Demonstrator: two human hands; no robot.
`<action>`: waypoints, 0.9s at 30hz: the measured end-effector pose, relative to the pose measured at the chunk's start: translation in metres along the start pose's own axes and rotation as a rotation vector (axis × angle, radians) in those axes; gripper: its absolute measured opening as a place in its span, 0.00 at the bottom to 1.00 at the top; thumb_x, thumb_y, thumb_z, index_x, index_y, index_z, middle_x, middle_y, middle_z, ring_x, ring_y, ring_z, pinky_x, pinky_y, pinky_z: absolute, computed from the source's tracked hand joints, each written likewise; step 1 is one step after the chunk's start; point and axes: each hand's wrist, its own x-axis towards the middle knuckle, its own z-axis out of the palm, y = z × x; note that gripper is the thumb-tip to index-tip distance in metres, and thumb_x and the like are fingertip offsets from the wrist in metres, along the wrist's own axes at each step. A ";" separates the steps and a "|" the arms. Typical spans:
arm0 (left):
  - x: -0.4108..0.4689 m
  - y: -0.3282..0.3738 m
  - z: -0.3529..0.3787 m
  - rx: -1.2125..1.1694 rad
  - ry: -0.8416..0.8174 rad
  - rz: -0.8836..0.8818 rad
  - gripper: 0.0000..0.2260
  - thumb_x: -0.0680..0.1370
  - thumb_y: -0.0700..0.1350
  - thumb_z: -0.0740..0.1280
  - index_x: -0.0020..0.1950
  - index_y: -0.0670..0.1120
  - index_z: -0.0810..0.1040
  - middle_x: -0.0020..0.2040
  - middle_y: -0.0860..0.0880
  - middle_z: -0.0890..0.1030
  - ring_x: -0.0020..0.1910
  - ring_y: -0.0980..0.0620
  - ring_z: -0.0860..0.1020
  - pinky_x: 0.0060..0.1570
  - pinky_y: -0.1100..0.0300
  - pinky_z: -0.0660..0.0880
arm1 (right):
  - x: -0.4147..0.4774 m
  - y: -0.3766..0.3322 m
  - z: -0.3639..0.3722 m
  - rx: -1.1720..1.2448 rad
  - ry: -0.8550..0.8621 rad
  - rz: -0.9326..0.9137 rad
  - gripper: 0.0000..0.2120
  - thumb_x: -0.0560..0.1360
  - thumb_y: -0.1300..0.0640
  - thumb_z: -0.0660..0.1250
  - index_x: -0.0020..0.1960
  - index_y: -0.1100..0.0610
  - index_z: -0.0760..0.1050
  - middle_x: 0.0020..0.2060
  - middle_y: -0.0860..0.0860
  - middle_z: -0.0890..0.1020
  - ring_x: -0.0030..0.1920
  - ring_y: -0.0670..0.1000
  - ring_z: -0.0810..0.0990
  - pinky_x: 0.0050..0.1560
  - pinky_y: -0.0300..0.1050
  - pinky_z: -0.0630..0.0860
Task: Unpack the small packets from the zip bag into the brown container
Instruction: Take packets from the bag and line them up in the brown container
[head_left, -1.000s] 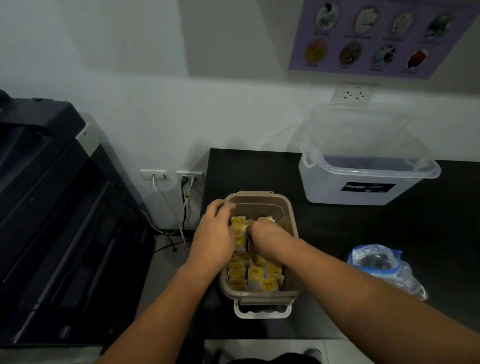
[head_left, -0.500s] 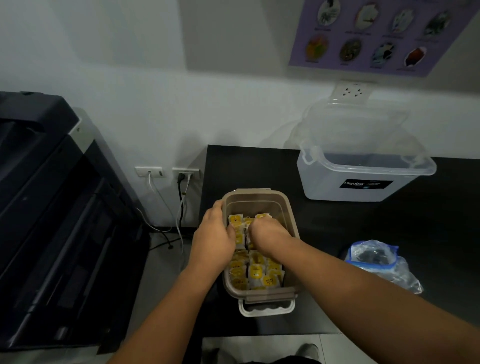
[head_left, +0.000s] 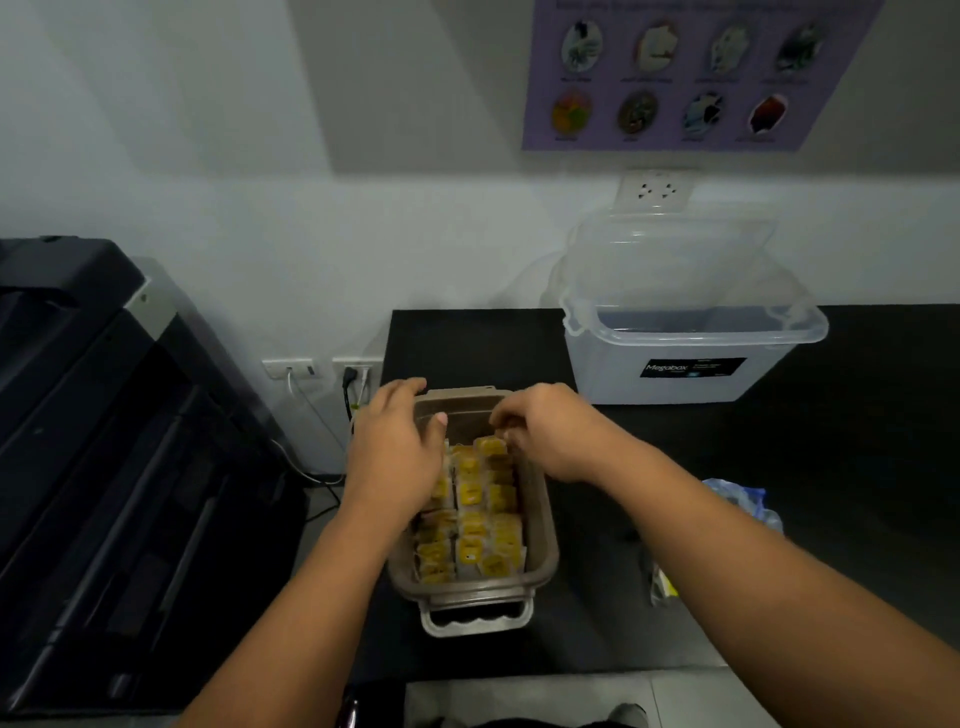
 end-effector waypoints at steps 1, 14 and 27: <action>0.001 0.013 0.002 -0.012 0.011 0.023 0.20 0.80 0.49 0.67 0.72 0.49 0.73 0.70 0.49 0.74 0.70 0.47 0.71 0.69 0.48 0.71 | -0.008 0.010 -0.007 0.051 0.051 -0.015 0.12 0.82 0.56 0.66 0.64 0.46 0.79 0.58 0.46 0.81 0.56 0.48 0.80 0.60 0.48 0.79; -0.040 0.158 0.138 -0.021 -0.369 0.232 0.11 0.79 0.46 0.70 0.61 0.51 0.82 0.56 0.52 0.82 0.53 0.54 0.80 0.58 0.54 0.78 | -0.078 0.194 -0.036 0.197 0.196 0.166 0.11 0.82 0.61 0.65 0.59 0.50 0.81 0.49 0.44 0.84 0.54 0.43 0.82 0.61 0.45 0.79; -0.087 0.140 0.237 0.428 -0.750 0.193 0.35 0.68 0.56 0.77 0.72 0.55 0.68 0.74 0.49 0.61 0.68 0.46 0.67 0.65 0.48 0.73 | -0.060 0.265 0.018 -0.073 -0.319 0.152 0.12 0.77 0.60 0.69 0.58 0.48 0.83 0.50 0.50 0.82 0.50 0.50 0.82 0.59 0.52 0.80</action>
